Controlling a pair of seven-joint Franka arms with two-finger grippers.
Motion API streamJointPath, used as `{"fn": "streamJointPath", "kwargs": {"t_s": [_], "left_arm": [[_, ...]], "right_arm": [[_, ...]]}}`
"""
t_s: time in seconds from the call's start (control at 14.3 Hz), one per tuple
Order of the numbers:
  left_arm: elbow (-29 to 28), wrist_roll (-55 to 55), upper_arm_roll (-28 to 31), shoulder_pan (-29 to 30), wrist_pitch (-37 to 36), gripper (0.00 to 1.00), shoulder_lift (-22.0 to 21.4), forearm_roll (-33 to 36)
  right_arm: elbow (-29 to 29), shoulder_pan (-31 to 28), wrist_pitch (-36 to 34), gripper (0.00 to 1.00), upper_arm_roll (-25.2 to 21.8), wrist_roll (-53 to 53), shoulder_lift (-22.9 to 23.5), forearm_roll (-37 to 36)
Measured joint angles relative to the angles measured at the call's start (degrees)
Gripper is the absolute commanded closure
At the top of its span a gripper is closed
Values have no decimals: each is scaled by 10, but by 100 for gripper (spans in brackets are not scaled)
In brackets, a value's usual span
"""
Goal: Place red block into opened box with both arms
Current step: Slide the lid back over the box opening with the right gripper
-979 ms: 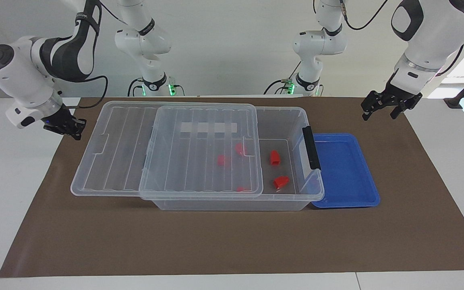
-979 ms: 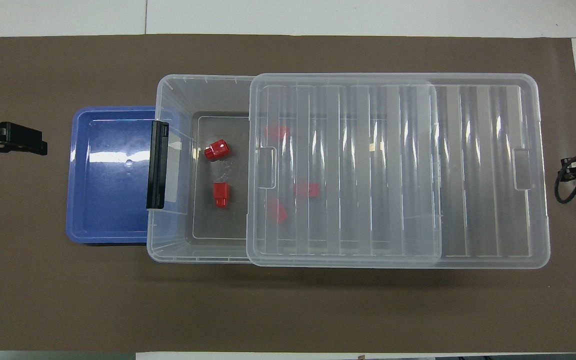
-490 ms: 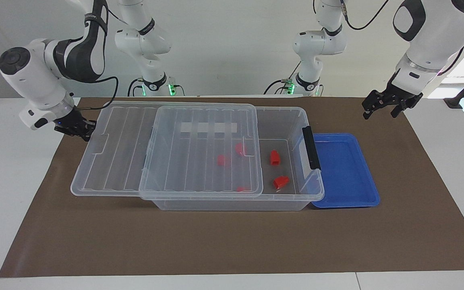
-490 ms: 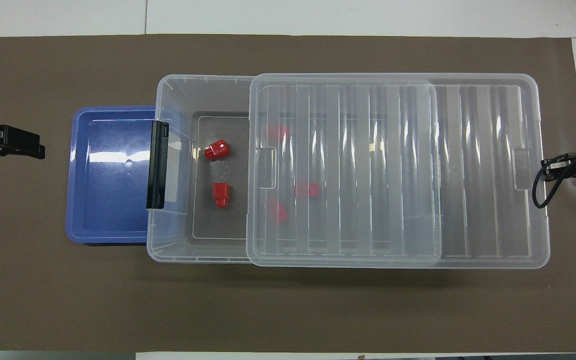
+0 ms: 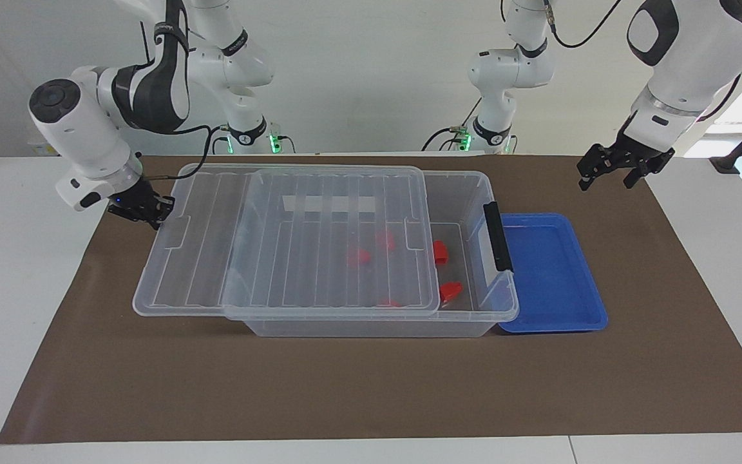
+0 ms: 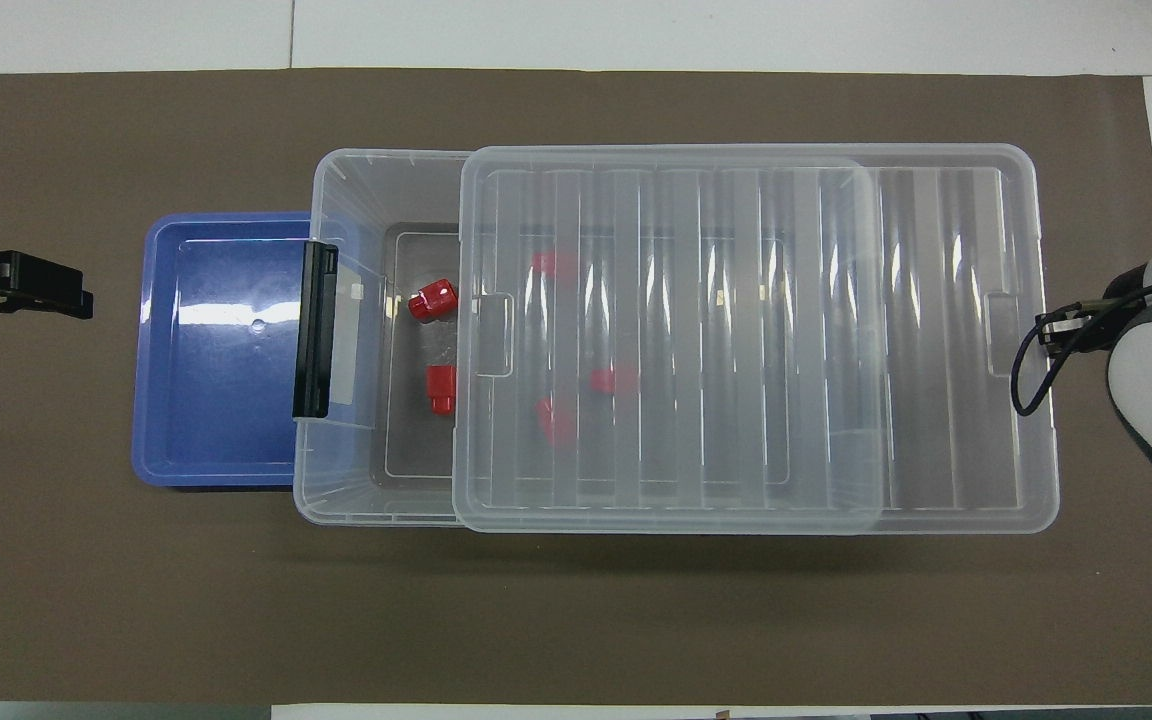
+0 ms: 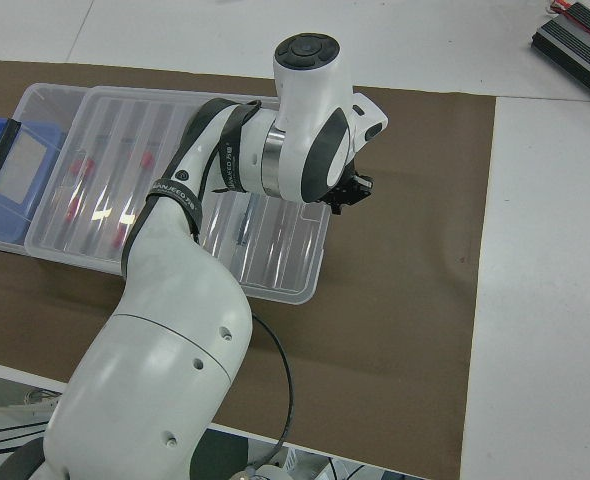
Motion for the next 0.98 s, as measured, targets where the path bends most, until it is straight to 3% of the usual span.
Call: {"fn": "streamJointPath", "kwargs": {"t_s": [0.98], "left_arm": [[0,0,1,2,0,0,0,0]], "right_arm": [[-20,1,24,100,68,106,-3,7]]}}
